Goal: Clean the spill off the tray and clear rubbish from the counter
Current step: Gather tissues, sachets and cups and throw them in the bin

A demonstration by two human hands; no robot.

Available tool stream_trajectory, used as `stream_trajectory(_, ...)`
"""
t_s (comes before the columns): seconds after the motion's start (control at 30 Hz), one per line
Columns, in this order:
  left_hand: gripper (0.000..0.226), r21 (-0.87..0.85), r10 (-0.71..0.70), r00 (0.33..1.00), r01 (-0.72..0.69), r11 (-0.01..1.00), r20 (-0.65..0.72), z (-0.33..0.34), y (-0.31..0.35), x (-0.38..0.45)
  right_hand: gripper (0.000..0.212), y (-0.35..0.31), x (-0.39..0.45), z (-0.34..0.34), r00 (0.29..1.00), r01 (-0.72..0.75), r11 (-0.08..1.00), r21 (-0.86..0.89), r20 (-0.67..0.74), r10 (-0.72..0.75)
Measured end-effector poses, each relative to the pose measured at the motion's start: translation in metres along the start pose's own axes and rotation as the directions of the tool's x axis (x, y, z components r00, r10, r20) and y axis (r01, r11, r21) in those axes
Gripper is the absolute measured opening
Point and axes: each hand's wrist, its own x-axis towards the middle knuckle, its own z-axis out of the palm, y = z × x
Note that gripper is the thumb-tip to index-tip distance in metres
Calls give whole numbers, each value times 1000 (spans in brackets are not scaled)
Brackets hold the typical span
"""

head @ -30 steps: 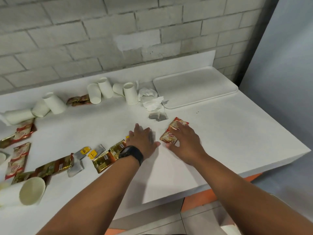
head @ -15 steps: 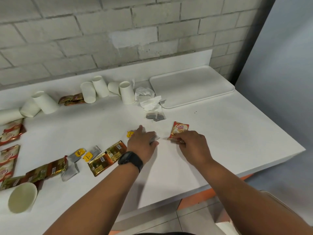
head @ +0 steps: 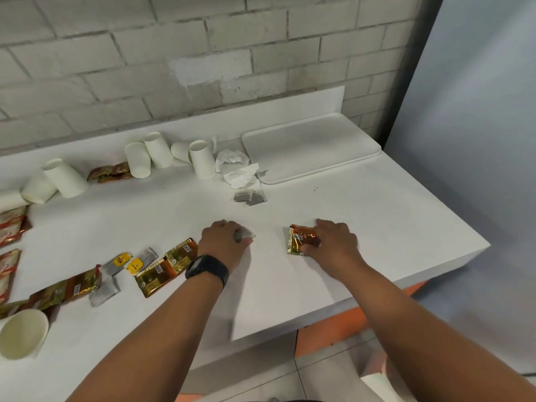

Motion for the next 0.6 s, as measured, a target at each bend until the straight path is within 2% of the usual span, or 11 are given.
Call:
stream_trajectory(0.1, 23, -106, 6, 1000, -7, 994, -11, -2, 15, -5, 49, 3, -8, -4, 1000, 12, 1000, -24, 8, -12)
stream_trajectory(0.17, 22, -190, 14, 1000, -17, 982, -15, -4, 28, -14, 41, 7, -13, -5, 1000, 1, 1000, 9, 0, -1)
stream_trajectory(0.23, 26, -283, 25, 1000, -27, 959, -10, -3, 42, -25, 38, 19, -19, -5, 999, -28, 990, 136, -12, 30)
stream_trajectory(0.3, 27, -370, 36, 999, -37, 928, -10, -1, 57, -36, 34, 33, -26, -5, 997, -41, 941, 336, -44, 59)
stream_trajectory(0.4, 27, -457, 65, 998, -66, 887, -17, 0, 86, -54, 21, 58, -42, -11, 992, -23, 825, 564, -92, 91)
stream_trajectory(0.5, 26, -510, 165, 986, -139, 849, 6, 4, 126, -78, 20, 86, -64, -20, 972, 0, 601, 800, -141, 187)
stream_trajectory(0.6, 26, -539, 308, 951, -238, 808, 41, 16, 164, -104, 26, 121, -84, -25, 917, 40, 419, 907, -200, 346)
